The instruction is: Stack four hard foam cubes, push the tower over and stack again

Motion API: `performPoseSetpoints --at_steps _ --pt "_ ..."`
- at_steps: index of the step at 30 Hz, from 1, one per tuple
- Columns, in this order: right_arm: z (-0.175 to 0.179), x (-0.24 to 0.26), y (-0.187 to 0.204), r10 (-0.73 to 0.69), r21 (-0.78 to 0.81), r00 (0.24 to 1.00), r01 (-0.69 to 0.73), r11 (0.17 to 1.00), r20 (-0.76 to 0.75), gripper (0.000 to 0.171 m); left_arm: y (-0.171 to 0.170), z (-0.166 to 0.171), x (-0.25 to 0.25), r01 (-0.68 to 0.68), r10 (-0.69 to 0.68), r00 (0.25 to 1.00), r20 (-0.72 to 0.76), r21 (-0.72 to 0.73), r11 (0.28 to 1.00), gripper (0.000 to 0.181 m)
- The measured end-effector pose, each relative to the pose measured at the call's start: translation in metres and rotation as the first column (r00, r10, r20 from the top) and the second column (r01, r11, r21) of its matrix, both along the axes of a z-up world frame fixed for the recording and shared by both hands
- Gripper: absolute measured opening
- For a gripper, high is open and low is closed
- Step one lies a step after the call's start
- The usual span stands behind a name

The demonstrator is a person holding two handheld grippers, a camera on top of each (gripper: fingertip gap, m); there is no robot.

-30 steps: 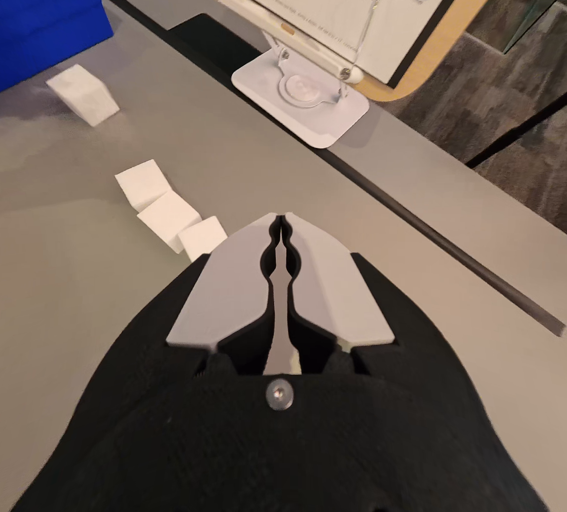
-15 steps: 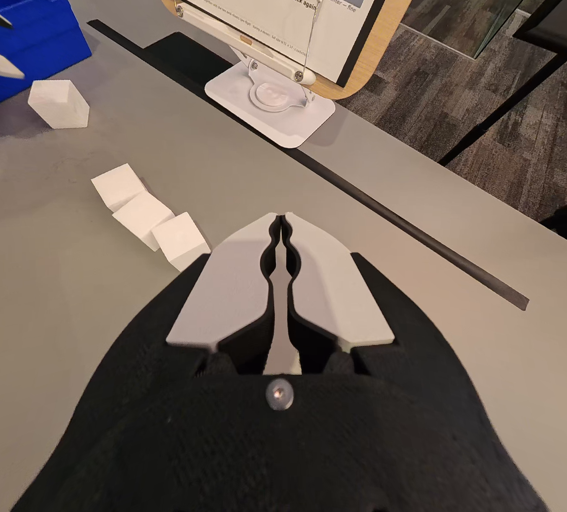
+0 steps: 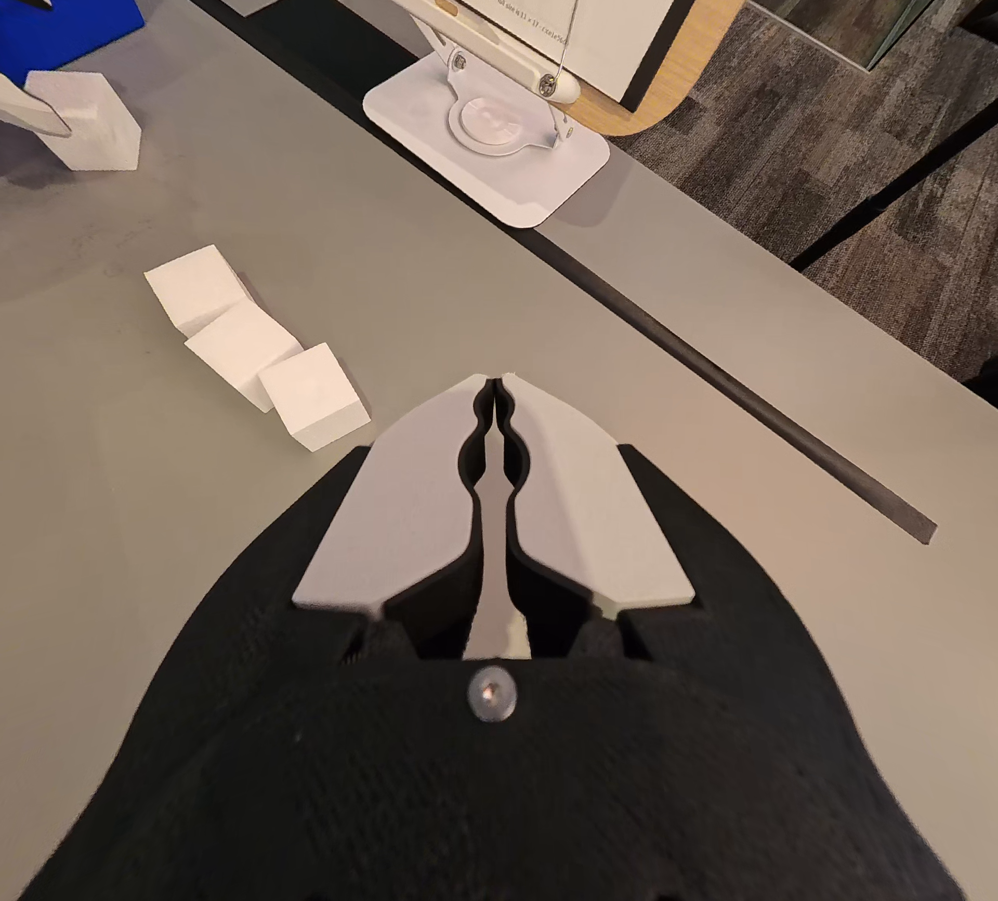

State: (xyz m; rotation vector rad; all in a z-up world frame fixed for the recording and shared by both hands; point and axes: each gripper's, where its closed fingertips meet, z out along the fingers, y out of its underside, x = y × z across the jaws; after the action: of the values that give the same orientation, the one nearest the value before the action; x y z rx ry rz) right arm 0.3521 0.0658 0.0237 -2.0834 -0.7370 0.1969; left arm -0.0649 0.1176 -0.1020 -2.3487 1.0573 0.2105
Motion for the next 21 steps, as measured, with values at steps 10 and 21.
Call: performPoseSetpoints --at_steps 10,21 --pt "-0.009 -0.004 0.0 0.018 -0.036 1.0 -0.017 0.999 0.013 0.001 0.001 -0.013 -0.01 -0.032 0.03 0.999 -0.034 -0.056 0.998 0.078" --pt "-0.016 -0.006 -0.001 0.035 -0.06 0.998 -0.032 0.998 0.043 0.001 -0.003 -0.028 -0.008 -0.041 0.036 0.998 -0.044 -0.129 0.991 0.062"
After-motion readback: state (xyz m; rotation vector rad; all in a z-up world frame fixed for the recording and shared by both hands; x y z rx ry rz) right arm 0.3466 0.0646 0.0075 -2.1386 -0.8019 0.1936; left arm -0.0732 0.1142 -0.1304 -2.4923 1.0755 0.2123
